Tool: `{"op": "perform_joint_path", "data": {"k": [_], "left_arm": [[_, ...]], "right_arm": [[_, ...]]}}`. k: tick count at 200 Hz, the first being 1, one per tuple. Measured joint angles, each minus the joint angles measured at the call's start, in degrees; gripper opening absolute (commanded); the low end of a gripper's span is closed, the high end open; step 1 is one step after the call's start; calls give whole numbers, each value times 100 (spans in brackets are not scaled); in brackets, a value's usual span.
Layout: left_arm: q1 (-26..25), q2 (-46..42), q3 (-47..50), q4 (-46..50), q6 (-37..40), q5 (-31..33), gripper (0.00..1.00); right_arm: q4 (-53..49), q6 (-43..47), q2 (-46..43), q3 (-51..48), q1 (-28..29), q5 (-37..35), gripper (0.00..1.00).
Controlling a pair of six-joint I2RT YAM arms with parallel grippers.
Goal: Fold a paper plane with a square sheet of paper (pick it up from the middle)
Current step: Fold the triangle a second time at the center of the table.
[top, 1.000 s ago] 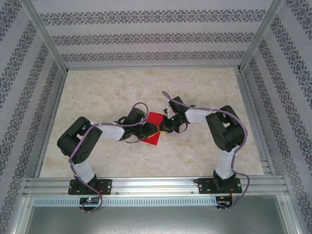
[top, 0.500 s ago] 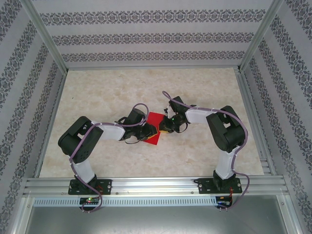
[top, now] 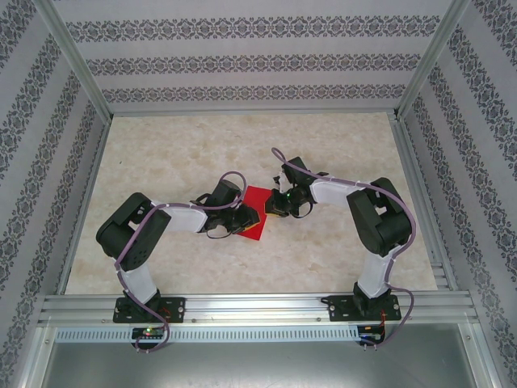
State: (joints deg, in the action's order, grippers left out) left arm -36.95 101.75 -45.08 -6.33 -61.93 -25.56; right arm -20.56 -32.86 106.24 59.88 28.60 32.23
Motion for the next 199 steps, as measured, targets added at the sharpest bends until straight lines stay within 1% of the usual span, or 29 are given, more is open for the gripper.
{"op": "perform_joint_path", "data": {"k": [58,106,155,199], "left_arm": [[-22,0,0,4,0,44,24],[-24,0,-24,59,26,55,24],[-31,-66,-164,393,308,149,24],[-17,-195,-433,645,610,313,24]], "right_arm": [[-2,2,136,17,168,83,9],[-157,20,319,129,168,2,8],[-387,201,321,240,214,-240,8],[-501,328,361,310,214,-282,8]]}}
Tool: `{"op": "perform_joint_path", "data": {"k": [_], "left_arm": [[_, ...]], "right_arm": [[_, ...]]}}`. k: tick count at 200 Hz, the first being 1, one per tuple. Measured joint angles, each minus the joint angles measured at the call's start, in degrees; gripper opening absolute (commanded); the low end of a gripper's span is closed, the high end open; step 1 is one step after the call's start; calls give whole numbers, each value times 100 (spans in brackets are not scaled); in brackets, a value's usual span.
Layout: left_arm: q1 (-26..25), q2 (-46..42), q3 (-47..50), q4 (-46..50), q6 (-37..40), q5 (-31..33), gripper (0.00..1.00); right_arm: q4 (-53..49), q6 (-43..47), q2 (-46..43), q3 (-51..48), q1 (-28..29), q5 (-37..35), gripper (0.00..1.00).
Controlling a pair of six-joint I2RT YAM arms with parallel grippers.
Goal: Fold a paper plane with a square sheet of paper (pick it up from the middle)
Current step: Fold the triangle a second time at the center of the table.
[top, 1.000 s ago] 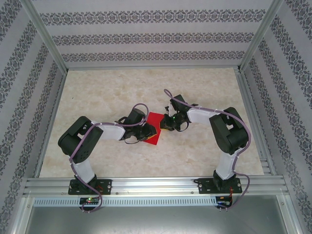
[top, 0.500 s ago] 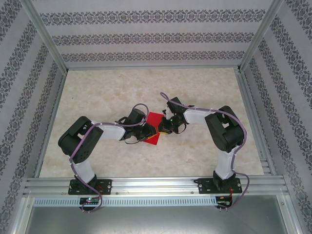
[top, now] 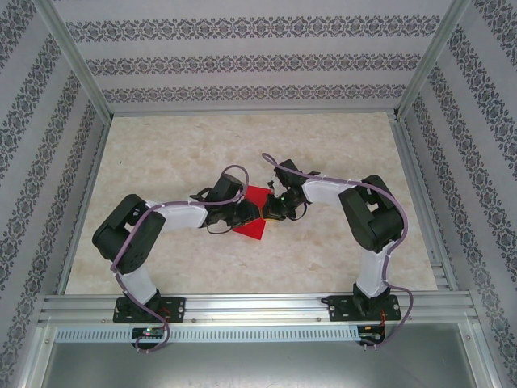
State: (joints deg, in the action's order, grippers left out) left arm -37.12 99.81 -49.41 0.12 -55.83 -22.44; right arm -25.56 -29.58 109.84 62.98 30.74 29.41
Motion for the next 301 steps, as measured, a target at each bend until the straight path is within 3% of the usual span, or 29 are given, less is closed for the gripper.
{"op": "perform_joint_path", "data": {"k": [130,224,301], "left_arm": [[79,151,-2,380,245,302,24],[186,175,-72,374,374,70,27],[219,431,-361,413,470,243,27]], "right_arm": [[-212,273,74,133,2,-44,8],[-330,577,127,214,4,-81,10],[-339,579,133,219,4,-81,9]]}}
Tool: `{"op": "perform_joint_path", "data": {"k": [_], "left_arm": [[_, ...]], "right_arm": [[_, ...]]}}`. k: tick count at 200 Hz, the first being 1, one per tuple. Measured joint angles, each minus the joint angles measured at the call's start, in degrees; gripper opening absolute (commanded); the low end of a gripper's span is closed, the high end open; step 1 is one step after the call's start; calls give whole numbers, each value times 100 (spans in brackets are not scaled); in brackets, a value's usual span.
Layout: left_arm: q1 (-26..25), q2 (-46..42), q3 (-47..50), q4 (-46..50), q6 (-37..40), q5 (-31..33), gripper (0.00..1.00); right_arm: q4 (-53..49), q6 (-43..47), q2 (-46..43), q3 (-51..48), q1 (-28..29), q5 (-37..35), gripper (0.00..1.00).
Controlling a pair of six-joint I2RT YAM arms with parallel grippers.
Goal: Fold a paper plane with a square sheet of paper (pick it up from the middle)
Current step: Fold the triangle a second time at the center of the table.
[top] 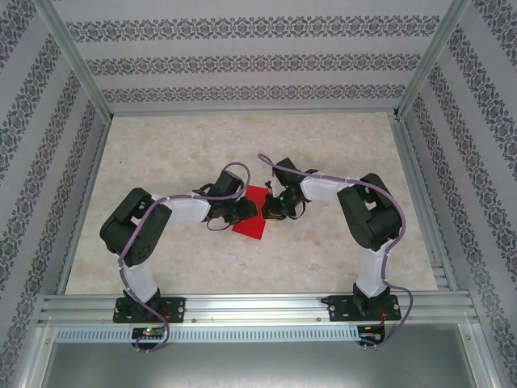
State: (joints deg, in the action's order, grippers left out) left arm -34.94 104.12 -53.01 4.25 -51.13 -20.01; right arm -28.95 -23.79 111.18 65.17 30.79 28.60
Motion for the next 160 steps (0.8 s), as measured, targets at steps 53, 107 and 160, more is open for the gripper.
{"op": "perform_joint_path", "data": {"k": [53,107,160], "left_arm": [[50,-7,-20,92,125,68,27],[398,-72,-15,229,179,144,27],[616,-415,-13,520,295,367,27]], "right_arm": [[0,13,4,0,-2,-2,10],[0,42,4,0,-2,0,10],[2,42,4,-2,-2,0,9]]}}
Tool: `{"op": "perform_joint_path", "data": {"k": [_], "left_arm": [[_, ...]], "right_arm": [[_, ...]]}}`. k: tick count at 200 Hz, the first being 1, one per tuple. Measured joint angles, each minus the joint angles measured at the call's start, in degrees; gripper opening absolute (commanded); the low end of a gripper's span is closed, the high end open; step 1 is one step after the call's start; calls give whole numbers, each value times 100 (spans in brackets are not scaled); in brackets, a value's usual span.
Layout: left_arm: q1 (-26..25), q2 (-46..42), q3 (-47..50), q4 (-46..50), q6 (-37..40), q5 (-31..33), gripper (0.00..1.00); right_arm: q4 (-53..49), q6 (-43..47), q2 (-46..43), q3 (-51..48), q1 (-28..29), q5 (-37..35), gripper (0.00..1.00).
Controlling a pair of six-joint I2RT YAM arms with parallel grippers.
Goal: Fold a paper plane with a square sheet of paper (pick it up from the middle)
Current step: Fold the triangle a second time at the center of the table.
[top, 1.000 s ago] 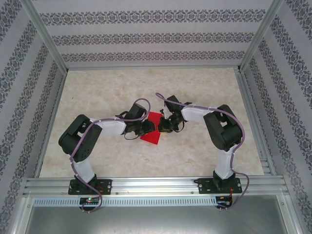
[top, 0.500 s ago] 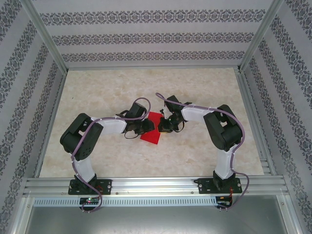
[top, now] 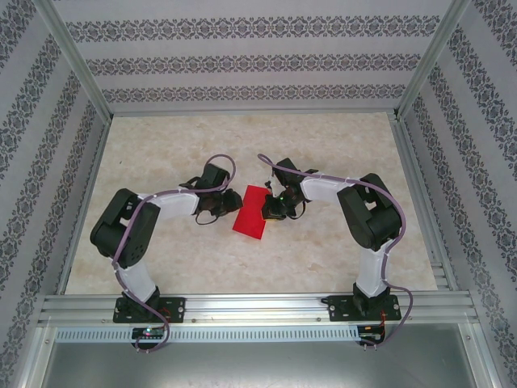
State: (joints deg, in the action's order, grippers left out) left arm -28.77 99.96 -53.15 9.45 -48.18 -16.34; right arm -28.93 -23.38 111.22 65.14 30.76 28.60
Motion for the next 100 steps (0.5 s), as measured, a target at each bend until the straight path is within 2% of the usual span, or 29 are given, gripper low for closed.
{"op": "perform_joint_path", "data": {"k": [45,100], "left_arm": [[-323,-546,9,-146,-7,-92,23],[-590,42,81,-304,-114,-199,14]], "right_arm": [[0,0,0,0,0,2,10],[7,-2,-7,-4,0,17,10]]}}
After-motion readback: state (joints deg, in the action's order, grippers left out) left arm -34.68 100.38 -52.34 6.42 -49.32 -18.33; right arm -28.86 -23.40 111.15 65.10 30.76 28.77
